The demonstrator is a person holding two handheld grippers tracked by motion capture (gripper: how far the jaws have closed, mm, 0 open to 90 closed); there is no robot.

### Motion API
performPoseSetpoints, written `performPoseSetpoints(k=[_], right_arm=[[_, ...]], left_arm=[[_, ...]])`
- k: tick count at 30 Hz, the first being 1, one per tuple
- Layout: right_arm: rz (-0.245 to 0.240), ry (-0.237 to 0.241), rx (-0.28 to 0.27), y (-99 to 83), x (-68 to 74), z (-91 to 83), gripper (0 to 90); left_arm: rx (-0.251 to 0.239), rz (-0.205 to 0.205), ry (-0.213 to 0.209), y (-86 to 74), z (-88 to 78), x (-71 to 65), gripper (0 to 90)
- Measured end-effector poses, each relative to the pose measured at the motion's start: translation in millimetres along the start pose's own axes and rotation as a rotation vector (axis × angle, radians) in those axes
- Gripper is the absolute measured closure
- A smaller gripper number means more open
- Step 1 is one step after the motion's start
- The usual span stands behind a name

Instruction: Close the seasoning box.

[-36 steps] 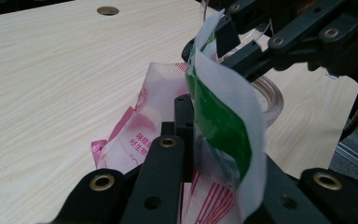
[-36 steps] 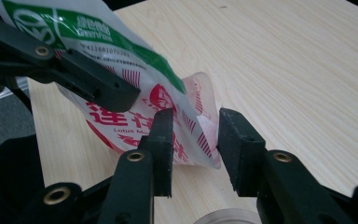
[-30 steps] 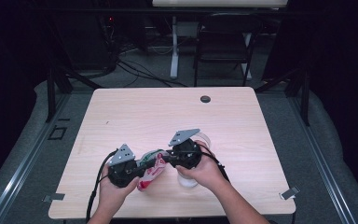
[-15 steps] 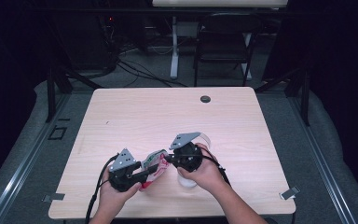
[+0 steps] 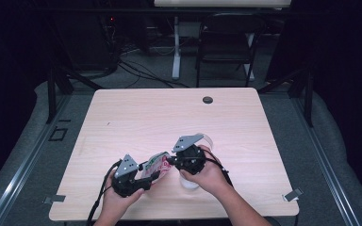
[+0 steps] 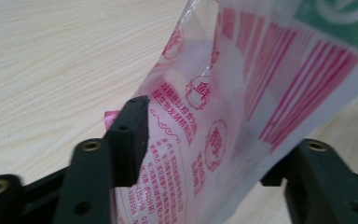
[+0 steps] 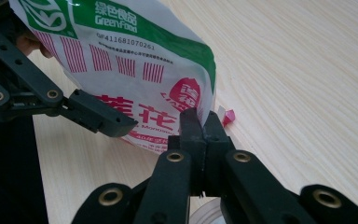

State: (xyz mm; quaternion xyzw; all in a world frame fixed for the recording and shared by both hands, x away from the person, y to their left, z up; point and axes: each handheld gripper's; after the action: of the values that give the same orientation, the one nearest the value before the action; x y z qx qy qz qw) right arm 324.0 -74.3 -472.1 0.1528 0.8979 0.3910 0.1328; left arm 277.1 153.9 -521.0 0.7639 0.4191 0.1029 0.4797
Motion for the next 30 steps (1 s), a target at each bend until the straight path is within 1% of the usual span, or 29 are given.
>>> performPoseSetpoints(k=[2, 6, 8, 11, 15, 16, 20, 22, 24, 26, 28, 30], right_arm=[[0.005, 0.001, -0.002, -0.4, -0.1, 0.0, 90.0], [0.004, 0.0, -0.004, 0.0, 0.1, 0.1, 90.0], [0.005, 0.0, -0.007, 0.2, 0.4, 0.4, 90.0], [0.005, 0.002, -0.006, 0.1, 0.1, 0.2, 90.0], [0.005, 0.0, -0.008, -0.4, 0.3, 0.2, 90.0], [0.007, 0.002, -0.006, -0.6, 0.2, -0.1, 90.0], [0.01, 0.005, -0.011, -1.2, -0.3, 0.0, 90.0], [0.018, 0.009, -0.021, -1.7, -0.4, 0.4, 90.0], [0.021, 0.008, -0.021, -1.9, -0.7, 0.2, 90.0], [0.022, 0.01, -0.024, -2.8, -0.6, 0.1, 90.0], [0.023, 0.006, -0.025, -3.5, -0.2, -0.1, 90.0], [0.025, 0.002, -0.028, -3.8, 0.5, -0.1, 90.0]], left_arm=[[0.007, -0.005, -0.006, -2.5, 1.9, 1.4, 38.5], [0.024, -0.01, 0.009, -6.9, 6.8, 1.1, 35.7], [0.035, -0.006, 0.022, -9.1, 9.5, 1.5, 34.8], [0.046, -0.021, 0.019, -12.8, 13.9, 2.7, 34.0], [0.038, -0.009, 0.035, -14.9, 15.9, 3.6, 32.5], [0.035, -0.018, 0.036, -15.7, 16.6, 4.5, 31.9], [0.034, -0.041, 0.059, -19.5, 19.4, 10.6, 28.6], [0.036, -0.066, 0.054, -21.6, 20.0, 13.8, 27.1], [0.046, -0.078, 0.054, -23.0, 21.5, 15.1, 26.1], [0.054, -0.062, 0.069, -22.9, 23.3, 14.3, 25.8], [0.058, -0.071, 0.068, -24.4, 25.8, 14.1, 25.6], [0.068, -0.074, 0.083, -25.9, 28.1, 14.9, 25.4]])
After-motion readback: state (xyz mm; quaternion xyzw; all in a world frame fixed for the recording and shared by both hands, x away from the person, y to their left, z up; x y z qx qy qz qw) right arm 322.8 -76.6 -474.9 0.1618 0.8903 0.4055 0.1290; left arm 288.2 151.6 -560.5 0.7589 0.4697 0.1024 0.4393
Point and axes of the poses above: each handheld gripper's, and its own axes: z roughly forward along the jaws, y roughly out of its top, x roughly to its left, and after that the axes turned 9 degrees about -z, right-handed
